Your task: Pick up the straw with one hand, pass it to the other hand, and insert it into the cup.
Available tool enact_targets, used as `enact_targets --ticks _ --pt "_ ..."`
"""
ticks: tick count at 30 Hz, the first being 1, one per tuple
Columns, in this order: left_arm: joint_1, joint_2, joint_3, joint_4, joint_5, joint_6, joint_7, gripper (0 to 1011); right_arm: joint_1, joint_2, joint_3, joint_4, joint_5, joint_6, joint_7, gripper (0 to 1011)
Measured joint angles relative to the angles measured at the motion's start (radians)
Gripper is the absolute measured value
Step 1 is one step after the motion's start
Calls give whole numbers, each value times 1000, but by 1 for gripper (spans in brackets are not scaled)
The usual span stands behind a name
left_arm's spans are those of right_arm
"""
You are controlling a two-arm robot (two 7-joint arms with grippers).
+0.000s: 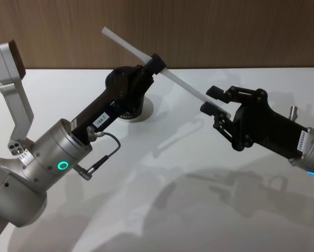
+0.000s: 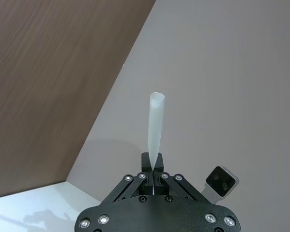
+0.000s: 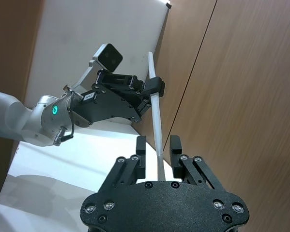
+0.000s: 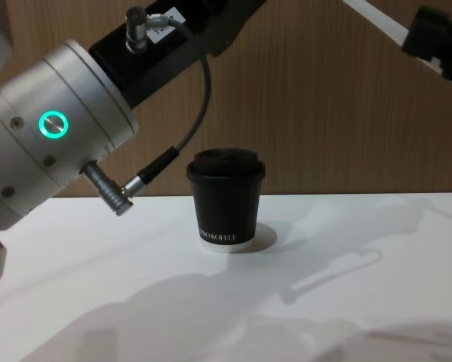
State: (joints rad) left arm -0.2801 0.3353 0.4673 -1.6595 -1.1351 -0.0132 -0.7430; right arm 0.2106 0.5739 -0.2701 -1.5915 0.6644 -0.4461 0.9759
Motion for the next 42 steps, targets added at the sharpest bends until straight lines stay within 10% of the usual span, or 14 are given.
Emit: enact_targets --ticks 24,42 --pt "-36 58 21 -44 121 -6 103 12 0 0 0 0 0 0 0 980" --pt "-94 104 7 -108 317 -54 230 13 0 0 0 0 0 0 0 1001"
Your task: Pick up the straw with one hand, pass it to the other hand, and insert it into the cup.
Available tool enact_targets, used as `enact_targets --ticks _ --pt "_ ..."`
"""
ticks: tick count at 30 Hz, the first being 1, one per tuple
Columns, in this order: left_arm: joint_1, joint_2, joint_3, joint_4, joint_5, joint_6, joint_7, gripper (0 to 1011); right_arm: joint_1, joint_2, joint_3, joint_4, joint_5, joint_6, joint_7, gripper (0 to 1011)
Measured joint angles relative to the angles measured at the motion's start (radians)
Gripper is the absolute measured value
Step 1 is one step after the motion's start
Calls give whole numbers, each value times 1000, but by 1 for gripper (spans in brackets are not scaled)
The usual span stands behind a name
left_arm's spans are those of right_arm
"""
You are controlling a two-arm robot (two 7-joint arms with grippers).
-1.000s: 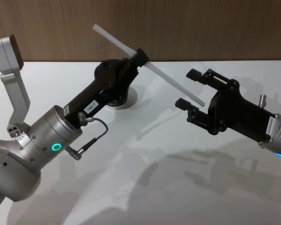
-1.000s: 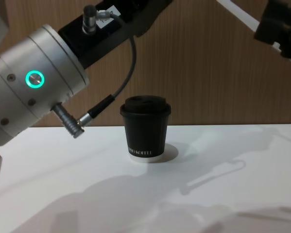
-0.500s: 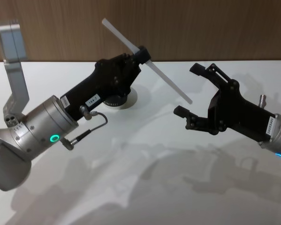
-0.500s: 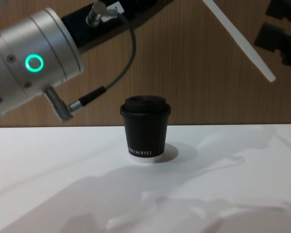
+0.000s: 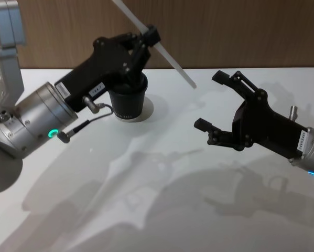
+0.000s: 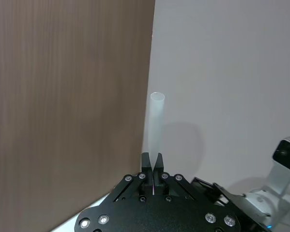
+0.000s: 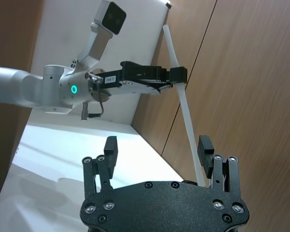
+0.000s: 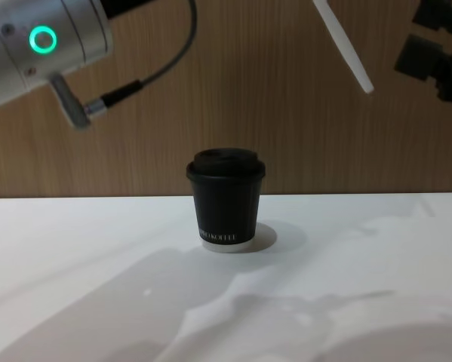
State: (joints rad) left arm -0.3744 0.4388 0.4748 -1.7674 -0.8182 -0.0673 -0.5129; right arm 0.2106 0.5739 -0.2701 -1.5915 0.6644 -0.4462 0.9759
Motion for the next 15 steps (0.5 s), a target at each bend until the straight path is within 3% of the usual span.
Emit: enact_targets --ticks 6,15 --pt "-20 14 -10 -20 48 3 30 12 0 0 0 0 0 0 0 1001" --pt "-48 43 -22 -59 115 63 87 13 0 0 0 0 0 0 0 1001"
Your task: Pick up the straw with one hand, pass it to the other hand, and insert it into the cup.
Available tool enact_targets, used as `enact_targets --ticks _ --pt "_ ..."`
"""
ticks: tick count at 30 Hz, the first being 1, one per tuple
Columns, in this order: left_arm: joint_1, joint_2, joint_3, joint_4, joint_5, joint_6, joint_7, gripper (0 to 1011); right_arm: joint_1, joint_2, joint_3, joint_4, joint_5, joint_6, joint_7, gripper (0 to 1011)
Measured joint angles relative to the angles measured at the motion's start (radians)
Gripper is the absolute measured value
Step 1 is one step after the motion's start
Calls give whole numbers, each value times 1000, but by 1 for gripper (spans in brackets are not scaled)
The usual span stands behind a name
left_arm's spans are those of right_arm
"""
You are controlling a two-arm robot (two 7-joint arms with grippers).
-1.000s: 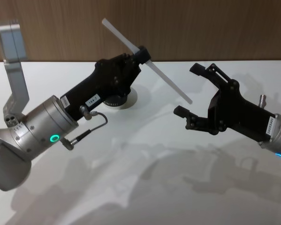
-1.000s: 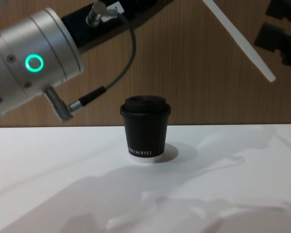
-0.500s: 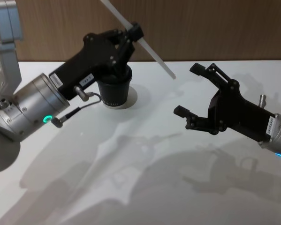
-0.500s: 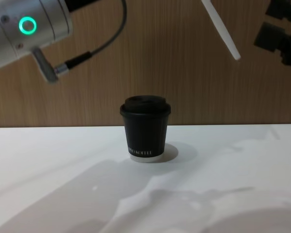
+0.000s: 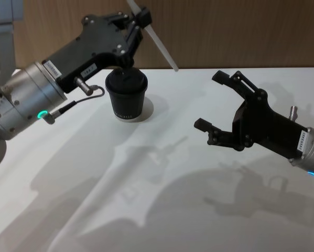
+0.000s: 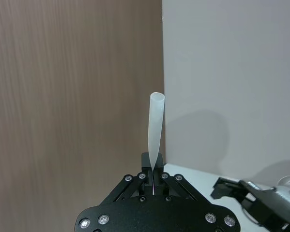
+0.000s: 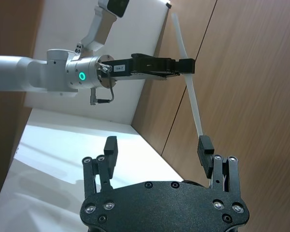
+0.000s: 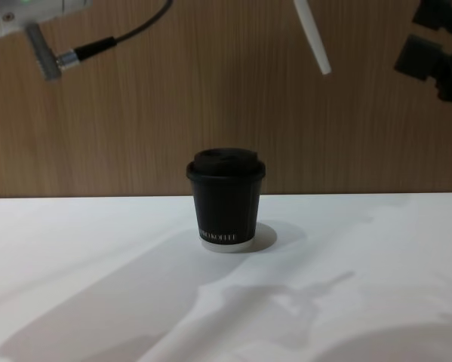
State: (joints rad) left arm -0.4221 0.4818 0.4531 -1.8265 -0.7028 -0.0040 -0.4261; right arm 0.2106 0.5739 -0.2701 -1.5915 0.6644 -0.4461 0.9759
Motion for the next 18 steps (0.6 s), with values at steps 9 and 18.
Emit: enact_targets --ticks 9,18 --pt "-13 19 -14 -35 52 76 73 13 0 0 0 0 0 0 0 1001" --pt "-15 23 -33 -51 68 147 131 13 0 0 0 0 0 0 0 1001"
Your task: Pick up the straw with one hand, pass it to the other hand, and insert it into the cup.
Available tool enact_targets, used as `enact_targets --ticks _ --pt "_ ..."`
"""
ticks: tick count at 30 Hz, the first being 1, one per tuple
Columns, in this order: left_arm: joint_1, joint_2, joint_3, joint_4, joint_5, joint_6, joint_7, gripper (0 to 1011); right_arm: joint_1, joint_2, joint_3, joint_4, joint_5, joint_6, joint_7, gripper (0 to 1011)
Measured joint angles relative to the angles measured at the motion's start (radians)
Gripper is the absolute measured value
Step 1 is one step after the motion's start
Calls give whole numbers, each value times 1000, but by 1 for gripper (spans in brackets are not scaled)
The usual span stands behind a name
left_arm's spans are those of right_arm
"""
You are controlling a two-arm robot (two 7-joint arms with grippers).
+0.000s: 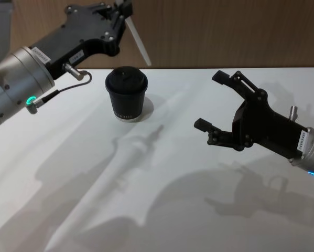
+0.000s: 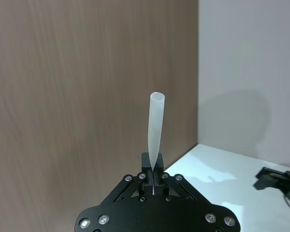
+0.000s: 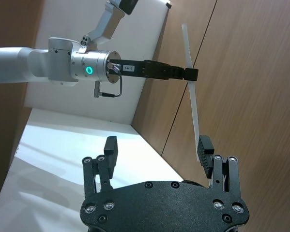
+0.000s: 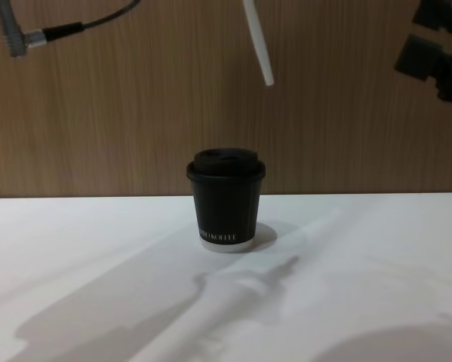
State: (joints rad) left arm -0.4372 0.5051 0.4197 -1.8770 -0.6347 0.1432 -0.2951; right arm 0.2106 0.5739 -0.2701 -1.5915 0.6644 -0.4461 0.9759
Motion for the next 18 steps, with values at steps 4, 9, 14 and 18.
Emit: enact_targets --ticks 4,9,14,18 --pt "-2 -4 -11 1 5 29 26 12 0 0 0 0 0 0 0 1001" --pt "-6 -15 -19 12 9 51 50 13 0 0 0 0 0 0 0 1001" --pt "-9 -35 -20 28 19 62 77 12 0 0 0 0 0 0 0 1001" --pt "-10 -61 -13 50 36 63 104 12 0 0 0 0 0 0 0 1001"
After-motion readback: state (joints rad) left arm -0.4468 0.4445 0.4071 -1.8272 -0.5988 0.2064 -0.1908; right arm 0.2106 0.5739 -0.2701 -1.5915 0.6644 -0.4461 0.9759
